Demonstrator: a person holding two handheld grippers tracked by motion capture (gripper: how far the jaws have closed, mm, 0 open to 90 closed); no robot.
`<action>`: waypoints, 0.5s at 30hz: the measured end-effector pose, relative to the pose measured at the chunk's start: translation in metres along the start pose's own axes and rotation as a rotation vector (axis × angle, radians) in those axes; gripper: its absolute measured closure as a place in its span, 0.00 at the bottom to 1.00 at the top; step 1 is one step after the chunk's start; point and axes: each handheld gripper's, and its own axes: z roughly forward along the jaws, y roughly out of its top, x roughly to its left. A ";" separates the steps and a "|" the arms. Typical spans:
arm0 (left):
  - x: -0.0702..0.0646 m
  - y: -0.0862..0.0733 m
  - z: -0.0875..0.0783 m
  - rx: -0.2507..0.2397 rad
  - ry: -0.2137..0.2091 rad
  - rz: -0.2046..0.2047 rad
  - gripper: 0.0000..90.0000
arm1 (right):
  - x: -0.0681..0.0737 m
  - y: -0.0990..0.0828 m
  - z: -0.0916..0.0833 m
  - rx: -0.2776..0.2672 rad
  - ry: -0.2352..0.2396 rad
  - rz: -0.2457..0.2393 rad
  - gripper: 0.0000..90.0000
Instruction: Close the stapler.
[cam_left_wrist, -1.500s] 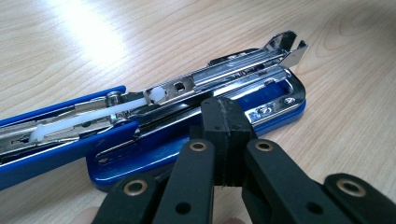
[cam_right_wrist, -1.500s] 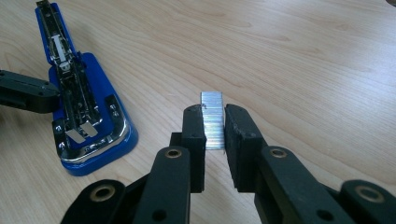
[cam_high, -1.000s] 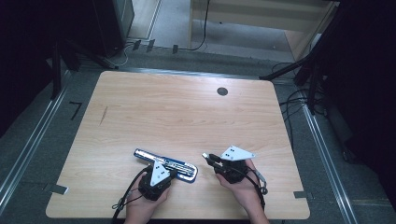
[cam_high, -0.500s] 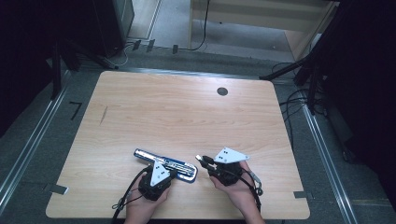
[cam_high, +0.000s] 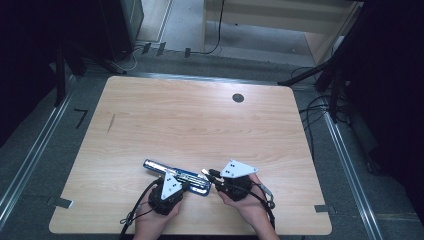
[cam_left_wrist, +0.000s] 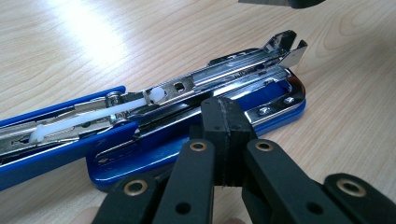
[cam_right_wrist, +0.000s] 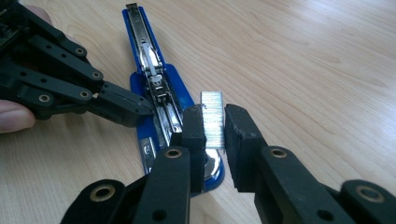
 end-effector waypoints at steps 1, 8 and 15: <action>0.000 0.000 0.000 0.000 0.000 0.000 1.00 | 0.000 0.000 0.001 0.003 0.003 -0.004 0.89; 0.000 0.000 0.000 -0.002 -0.002 -0.003 1.00 | 0.002 0.005 0.008 0.030 0.036 -0.042 0.89; 0.001 0.000 0.000 0.000 -0.002 -0.001 1.00 | 0.004 0.009 0.013 0.053 0.073 -0.085 0.89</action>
